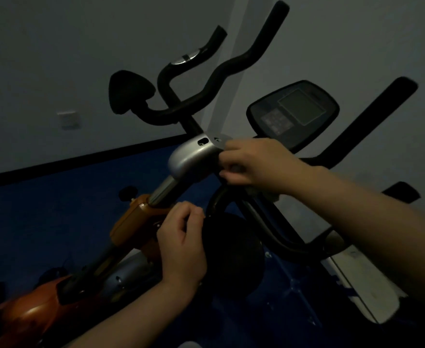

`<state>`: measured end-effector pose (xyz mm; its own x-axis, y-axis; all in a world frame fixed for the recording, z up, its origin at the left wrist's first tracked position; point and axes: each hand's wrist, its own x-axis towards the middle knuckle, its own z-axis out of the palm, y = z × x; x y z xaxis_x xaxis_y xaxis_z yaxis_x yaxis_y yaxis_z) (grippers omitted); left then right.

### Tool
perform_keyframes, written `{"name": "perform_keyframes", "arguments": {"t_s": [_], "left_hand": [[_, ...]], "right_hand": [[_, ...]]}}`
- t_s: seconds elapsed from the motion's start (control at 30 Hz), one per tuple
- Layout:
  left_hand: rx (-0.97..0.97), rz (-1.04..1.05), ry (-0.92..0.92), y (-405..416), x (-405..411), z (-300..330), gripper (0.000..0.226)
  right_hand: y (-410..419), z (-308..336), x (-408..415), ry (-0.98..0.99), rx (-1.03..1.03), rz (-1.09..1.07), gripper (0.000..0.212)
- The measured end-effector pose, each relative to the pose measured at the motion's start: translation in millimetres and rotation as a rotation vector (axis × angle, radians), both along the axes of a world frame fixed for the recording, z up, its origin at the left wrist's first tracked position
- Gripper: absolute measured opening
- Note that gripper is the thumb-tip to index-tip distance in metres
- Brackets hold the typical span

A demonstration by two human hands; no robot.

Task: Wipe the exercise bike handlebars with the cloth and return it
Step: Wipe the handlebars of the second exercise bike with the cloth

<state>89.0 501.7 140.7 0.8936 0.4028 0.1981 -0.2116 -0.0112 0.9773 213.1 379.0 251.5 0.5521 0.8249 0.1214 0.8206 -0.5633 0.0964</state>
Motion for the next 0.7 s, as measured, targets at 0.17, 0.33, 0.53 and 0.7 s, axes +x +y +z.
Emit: {"name": "perform_keyframes", "arguments": {"t_s": [0.17, 0.33, 0.53, 0.7], "left_hand": [[0.072, -0.032, -0.01, 5, 0, -3, 0.037], [0.102, -0.096, 0.011, 10, 5, 7, 0.021], [0.143, -0.327, 0.09, 16, 50, 52, 0.018], [0.242, -0.415, 0.107, -9, 91, 67, 0.016]], "right_hand": [[20, -20, -26, 0.081, -0.078, 0.104, 0.022], [-17, 6, -4, -0.033, 0.09, -0.274, 0.018], [-11, -22, -35, -0.21, 0.207, -0.424, 0.013], [-54, 7, -7, -0.34, 0.355, -0.76, 0.02]]}}
